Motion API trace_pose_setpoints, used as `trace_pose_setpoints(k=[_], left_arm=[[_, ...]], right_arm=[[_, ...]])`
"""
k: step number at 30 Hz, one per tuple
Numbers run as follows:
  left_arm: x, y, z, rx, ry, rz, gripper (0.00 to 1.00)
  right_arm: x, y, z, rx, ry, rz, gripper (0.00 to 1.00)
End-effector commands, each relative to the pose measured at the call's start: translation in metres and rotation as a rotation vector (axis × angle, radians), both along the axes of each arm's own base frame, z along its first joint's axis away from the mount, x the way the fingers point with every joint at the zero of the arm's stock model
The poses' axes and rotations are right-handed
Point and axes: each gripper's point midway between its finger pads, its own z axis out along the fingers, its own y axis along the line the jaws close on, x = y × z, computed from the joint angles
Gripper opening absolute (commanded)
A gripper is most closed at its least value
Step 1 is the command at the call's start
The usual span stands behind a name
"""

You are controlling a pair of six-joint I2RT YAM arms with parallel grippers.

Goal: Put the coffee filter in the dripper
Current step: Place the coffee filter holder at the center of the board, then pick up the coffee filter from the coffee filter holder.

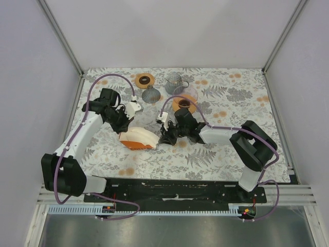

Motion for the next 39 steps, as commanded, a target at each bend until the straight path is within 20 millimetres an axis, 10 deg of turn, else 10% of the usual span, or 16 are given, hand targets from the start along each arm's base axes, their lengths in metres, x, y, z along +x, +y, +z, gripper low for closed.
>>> trace_pose_setpoints(k=[1,17,35,39], left_arm=[[0.003,-0.006,0.012,-0.026,-0.046,0.004,0.02],[0.018,0.007,0.004,0.056,-0.09,0.044,0.02],[0.075,0.028,-0.001,0.098,-0.192,0.232,0.02],[0.069,0.015,0.003,0.034,-0.169,0.199,0.44]], right_arm=[[0.001,0.013,0.011,0.054,0.001,0.035,0.01],[0.016,-0.011,0.052,0.028,-0.147,-0.06,0.0],[0.007,-0.057,0.179,0.091,-0.504,-0.082,0.0],[-0.005,-0.064,0.194,0.112,-0.59,-0.021,0.0]])
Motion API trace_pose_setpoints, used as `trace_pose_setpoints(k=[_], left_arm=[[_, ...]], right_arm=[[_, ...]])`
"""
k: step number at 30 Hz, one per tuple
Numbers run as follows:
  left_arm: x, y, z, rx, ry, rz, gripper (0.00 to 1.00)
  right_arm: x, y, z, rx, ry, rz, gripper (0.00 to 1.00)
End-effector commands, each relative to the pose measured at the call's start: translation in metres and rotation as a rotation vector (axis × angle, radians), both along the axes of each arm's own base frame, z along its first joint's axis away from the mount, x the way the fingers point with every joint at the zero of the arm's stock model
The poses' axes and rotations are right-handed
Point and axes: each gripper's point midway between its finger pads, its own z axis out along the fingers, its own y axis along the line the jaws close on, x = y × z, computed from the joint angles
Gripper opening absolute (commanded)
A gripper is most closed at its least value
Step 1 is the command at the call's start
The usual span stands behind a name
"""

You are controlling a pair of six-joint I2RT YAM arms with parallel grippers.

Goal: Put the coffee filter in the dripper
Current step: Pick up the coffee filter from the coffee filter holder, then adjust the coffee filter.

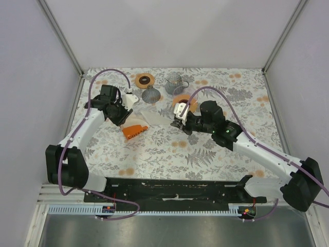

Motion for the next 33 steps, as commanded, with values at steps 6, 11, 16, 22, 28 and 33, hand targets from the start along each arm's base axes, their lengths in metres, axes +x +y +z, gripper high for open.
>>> trace_pose_setpoints(k=[6,11,16,22,28,33], left_arm=[[-0.004,-0.045,0.059,-0.247,-0.038,-0.071,0.69],[-0.024,-0.078,0.128,-0.449,-0.08,-0.168,0.71],[-0.036,-0.092,0.187,-0.57,-0.141,-0.178,0.73],[-0.064,-0.105,0.251,-0.64,-0.229,-0.278,0.83],[-0.093,-0.126,0.252,-0.595,-0.215,-0.497,0.88],[-0.103,-0.154,0.261,-0.643,-0.204,-0.614,0.89]], right_arm=[[-0.015,-0.012,0.061,0.071,-0.199,0.078,0.0],[-0.009,-0.026,0.097,0.164,-0.162,0.027,0.0],[0.0,-0.037,0.121,0.248,-0.088,-0.016,0.0],[-0.01,-0.035,0.144,0.299,-0.05,0.014,0.0],[-0.013,-0.027,0.158,0.333,-0.037,0.056,0.0],[-0.022,-0.016,0.163,0.351,-0.027,0.112,0.0]])
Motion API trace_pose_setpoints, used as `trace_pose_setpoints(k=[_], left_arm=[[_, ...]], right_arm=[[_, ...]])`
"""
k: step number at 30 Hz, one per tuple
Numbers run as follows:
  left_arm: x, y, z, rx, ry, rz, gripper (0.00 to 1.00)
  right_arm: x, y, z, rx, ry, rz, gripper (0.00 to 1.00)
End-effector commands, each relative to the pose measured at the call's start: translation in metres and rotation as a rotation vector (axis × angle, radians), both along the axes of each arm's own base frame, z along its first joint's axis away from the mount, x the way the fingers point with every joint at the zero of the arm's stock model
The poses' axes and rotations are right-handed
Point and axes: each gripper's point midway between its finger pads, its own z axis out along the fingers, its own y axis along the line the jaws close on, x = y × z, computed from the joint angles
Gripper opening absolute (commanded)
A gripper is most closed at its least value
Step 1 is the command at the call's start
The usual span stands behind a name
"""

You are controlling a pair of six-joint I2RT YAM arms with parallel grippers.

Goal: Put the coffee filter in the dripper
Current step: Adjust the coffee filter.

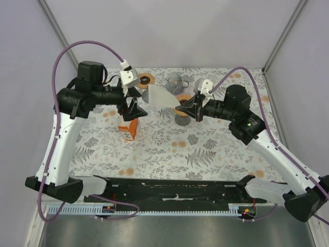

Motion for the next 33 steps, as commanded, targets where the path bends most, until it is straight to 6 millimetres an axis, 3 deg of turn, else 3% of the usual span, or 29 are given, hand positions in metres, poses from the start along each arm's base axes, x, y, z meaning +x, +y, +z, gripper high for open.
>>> trace_pose_setpoints(k=[1,4,6,8,11,14,15,18,20,22,24,28,33], left_arm=[[-0.018,-0.028,0.01,-0.026,-0.032,-0.154,0.9],[-0.022,-0.04,0.007,-0.019,-0.02,-0.182,0.9],[-0.015,-0.041,0.011,-0.024,-0.025,-0.157,0.8],[-0.012,-0.042,0.014,-0.026,-0.029,-0.143,0.55],[-0.014,-0.042,0.019,-0.037,-0.033,-0.141,0.02],[-0.01,-0.035,0.02,-0.012,-0.058,-0.093,0.02],[-0.005,-0.03,0.021,0.007,-0.086,-0.062,0.02],[0.015,-0.009,0.033,0.086,-0.243,0.053,0.02],[0.038,0.015,0.049,0.179,-0.443,0.175,0.02],[0.051,0.037,0.073,0.257,-0.69,0.257,0.02],[0.048,0.057,0.11,0.304,-1.026,0.321,0.02],[0.036,0.068,0.125,0.44,-1.505,0.356,0.02],[0.005,0.065,0.144,0.524,-1.913,0.383,0.02]], right_arm=[[-0.011,0.012,0.025,0.057,-0.028,0.066,0.0],[-0.015,0.013,0.026,0.06,-0.03,0.082,0.0],[-0.018,0.014,0.025,0.057,-0.033,0.1,0.0],[-0.019,0.014,0.024,0.055,-0.038,0.111,0.0],[-0.016,0.015,0.024,0.053,-0.035,0.102,0.0],[-0.01,0.016,0.025,0.06,-0.019,0.077,0.04],[-0.004,0.016,0.027,0.066,-0.006,0.049,0.23],[0.012,0.008,0.039,0.104,0.026,-0.059,0.56],[0.018,0.001,0.048,0.137,0.056,-0.117,0.67],[0.016,-0.003,0.059,0.181,0.093,-0.145,0.72],[0.009,-0.002,0.069,0.228,0.145,-0.123,0.73],[-0.011,0.011,0.088,0.31,0.246,0.0,0.74],[-0.036,0.026,0.1,0.369,0.349,0.138,0.73]])
